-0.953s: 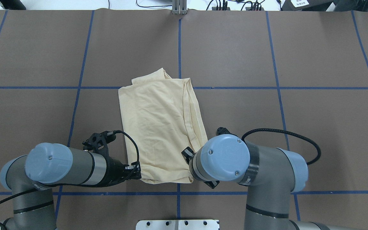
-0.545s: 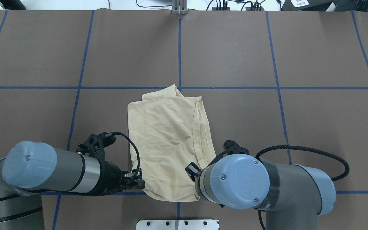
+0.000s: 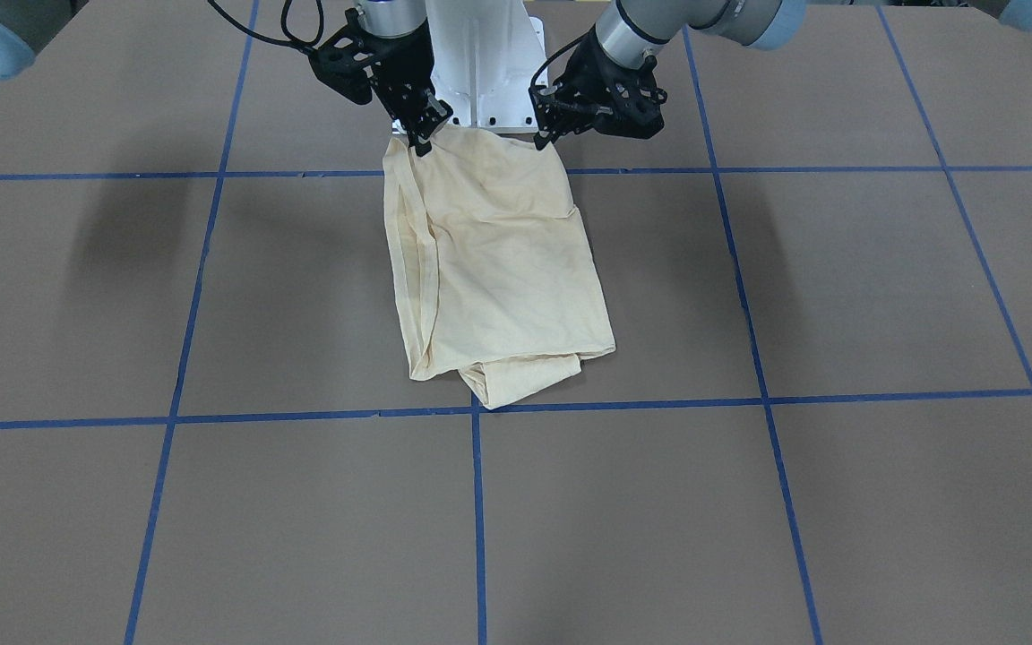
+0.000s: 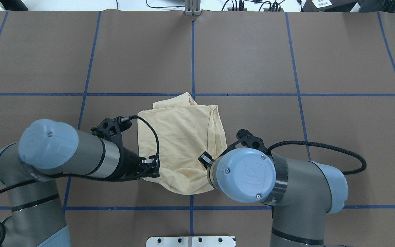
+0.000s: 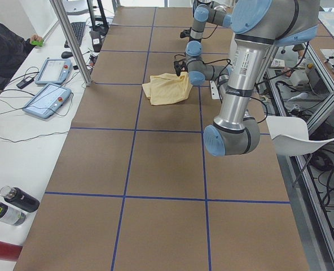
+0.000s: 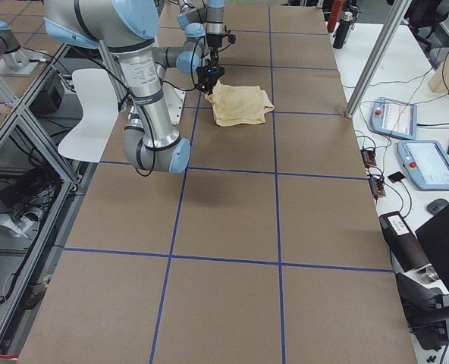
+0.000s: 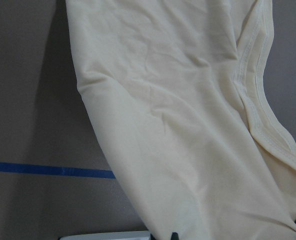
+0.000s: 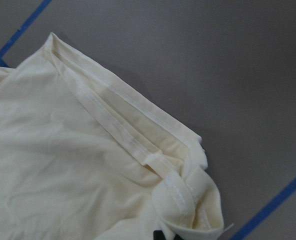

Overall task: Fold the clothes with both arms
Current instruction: 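Lift the near edge with both grippers and fold it over the shirt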

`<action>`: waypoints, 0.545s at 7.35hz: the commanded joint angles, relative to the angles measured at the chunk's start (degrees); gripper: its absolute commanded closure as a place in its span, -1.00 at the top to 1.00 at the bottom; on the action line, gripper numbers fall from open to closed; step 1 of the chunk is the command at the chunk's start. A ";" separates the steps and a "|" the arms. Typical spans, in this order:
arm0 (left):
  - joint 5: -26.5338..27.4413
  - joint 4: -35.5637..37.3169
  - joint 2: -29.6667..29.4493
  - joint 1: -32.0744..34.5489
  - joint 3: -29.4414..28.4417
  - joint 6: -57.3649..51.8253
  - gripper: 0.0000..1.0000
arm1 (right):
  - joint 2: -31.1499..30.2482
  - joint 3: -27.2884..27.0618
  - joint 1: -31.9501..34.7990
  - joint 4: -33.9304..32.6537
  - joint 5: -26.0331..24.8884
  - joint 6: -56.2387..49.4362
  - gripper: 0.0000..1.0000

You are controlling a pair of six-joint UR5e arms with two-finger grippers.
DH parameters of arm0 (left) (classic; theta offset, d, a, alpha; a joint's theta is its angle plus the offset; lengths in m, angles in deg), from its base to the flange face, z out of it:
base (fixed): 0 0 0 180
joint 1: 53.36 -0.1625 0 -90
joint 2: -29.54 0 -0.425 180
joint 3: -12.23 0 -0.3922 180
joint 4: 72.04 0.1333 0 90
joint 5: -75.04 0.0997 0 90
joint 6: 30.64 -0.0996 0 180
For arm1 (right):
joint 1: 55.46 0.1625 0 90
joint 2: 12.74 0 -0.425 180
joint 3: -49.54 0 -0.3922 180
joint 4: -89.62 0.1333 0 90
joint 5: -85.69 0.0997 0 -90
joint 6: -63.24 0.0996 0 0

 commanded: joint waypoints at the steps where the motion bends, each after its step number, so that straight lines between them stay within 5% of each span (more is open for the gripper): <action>1: 0.20 0.68 -3.97 5.98 -7.50 -6.01 -1.00 | 4.07 8.92 5.22 6.33 -0.87 -2.47 -1.00; 4: 2.91 0.68 -5.98 11.62 -13.57 -14.37 -1.00 | 11.17 21.84 10.94 12.07 -0.87 -7.22 -1.00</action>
